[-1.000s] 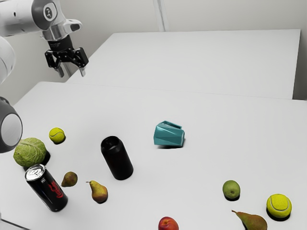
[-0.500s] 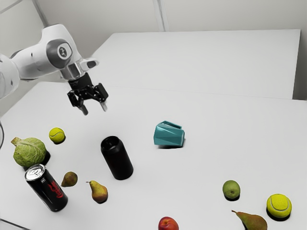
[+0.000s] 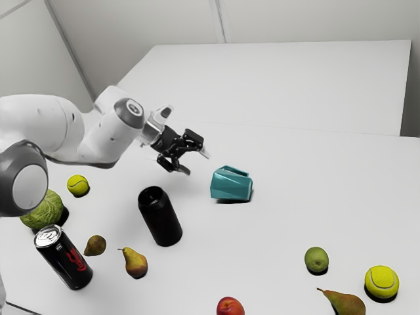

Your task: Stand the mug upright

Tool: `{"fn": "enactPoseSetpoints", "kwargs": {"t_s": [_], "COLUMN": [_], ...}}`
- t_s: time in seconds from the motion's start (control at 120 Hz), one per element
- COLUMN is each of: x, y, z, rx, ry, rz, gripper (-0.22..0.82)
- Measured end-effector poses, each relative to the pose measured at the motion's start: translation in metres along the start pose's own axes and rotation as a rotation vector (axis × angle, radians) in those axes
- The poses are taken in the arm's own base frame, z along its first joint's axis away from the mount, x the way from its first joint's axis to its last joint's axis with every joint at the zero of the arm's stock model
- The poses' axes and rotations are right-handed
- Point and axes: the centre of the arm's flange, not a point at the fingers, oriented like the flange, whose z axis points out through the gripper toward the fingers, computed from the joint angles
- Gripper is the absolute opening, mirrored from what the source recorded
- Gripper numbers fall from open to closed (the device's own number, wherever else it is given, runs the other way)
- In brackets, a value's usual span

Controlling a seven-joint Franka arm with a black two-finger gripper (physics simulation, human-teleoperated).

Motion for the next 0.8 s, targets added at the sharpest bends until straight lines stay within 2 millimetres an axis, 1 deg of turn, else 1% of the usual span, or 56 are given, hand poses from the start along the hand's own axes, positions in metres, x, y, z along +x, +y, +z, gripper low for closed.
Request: {"fn": "enactPoseSetpoints", "kwargs": {"t_s": [0.075,0.225,0.375,0.533,0.683,0.725,0.8], "x": [0.000,-0.005,-0.015,-0.022,-0.024,-0.024,-0.025], "y": [0.002,0.006,0.018,0.026,0.031,0.032,0.034], "z": [0.012,0.033,0.052,0.074,0.080,0.081,0.082], "rx": [-0.042,-0.105,-0.161,-0.199,-0.223,-0.227,-0.232], "ry": [0.004,-0.023,-0.060,-0.090,-0.098,-0.099,-0.100], "rz": [-0.007,-0.004,0.013,0.024,0.038,0.043,0.052], "gripper": [0.60,0.60,0.60,0.60,0.60,0.57,0.49]}}
